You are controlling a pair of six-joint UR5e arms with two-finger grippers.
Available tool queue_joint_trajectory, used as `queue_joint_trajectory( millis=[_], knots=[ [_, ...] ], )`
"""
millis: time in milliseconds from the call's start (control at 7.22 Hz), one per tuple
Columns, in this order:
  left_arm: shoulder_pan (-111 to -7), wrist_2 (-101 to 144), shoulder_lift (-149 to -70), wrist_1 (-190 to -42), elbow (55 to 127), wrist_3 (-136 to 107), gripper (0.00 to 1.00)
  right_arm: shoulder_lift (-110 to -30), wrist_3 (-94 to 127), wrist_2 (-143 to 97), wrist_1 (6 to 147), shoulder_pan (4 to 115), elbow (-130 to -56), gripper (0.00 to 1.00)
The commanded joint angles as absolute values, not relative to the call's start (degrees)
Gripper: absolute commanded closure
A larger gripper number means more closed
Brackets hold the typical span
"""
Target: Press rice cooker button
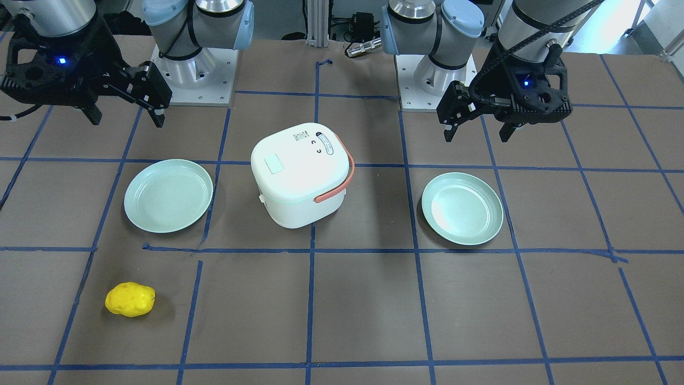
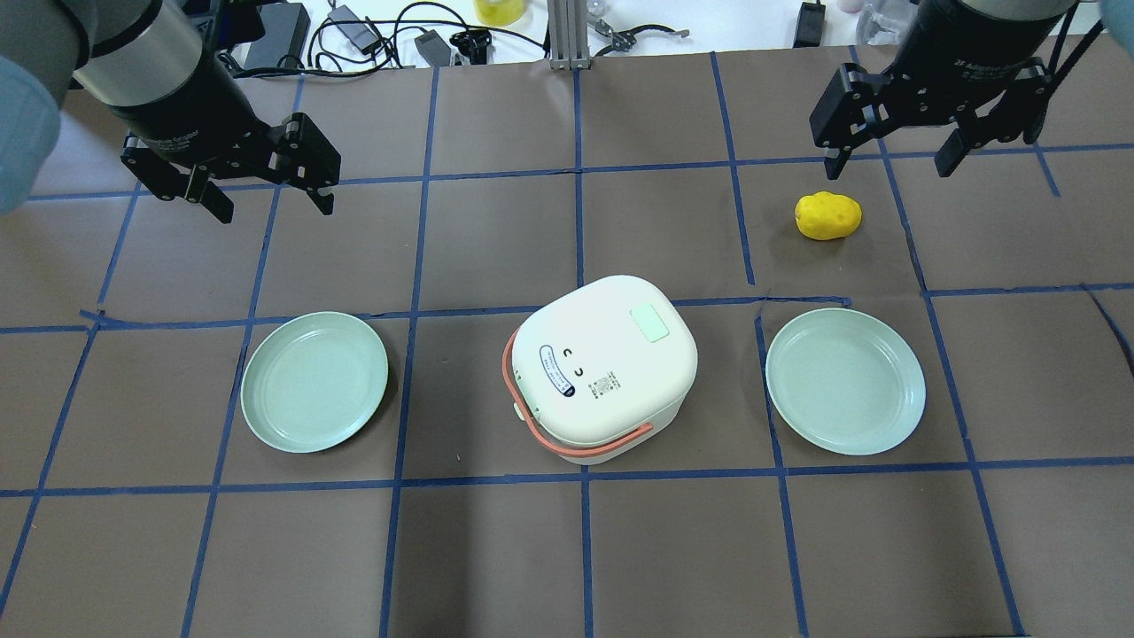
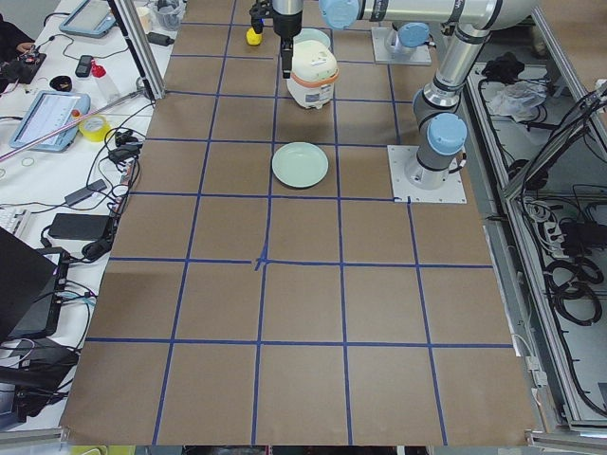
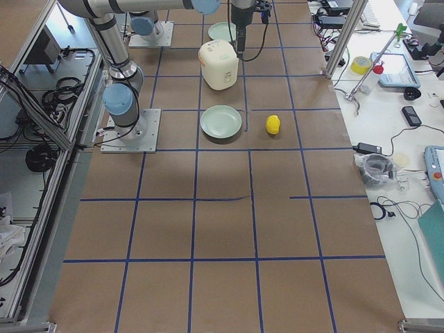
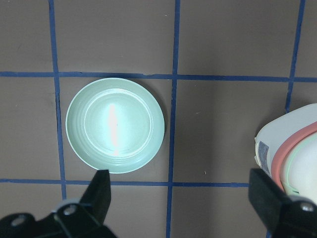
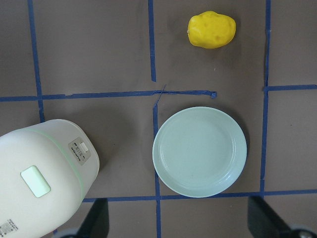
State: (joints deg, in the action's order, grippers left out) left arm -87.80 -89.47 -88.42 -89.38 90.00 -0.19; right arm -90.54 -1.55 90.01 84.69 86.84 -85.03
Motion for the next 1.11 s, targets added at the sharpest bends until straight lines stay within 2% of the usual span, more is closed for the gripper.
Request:
queue_joint_trajectory(
  millis=[0,969],
  knots=[
    [-87.8,-89.47,-88.42,-89.38,90.0,-0.26,0.0,-90.44,-1.58,89.74,84.73,86.84,-85.08,0.0],
    [-87.8,-89.47,-88.42,-89.38,90.0,-0.18,0.0,-90.18,-2.29,90.7,84.9,86.49,-85.17,0.0]
  ],
)
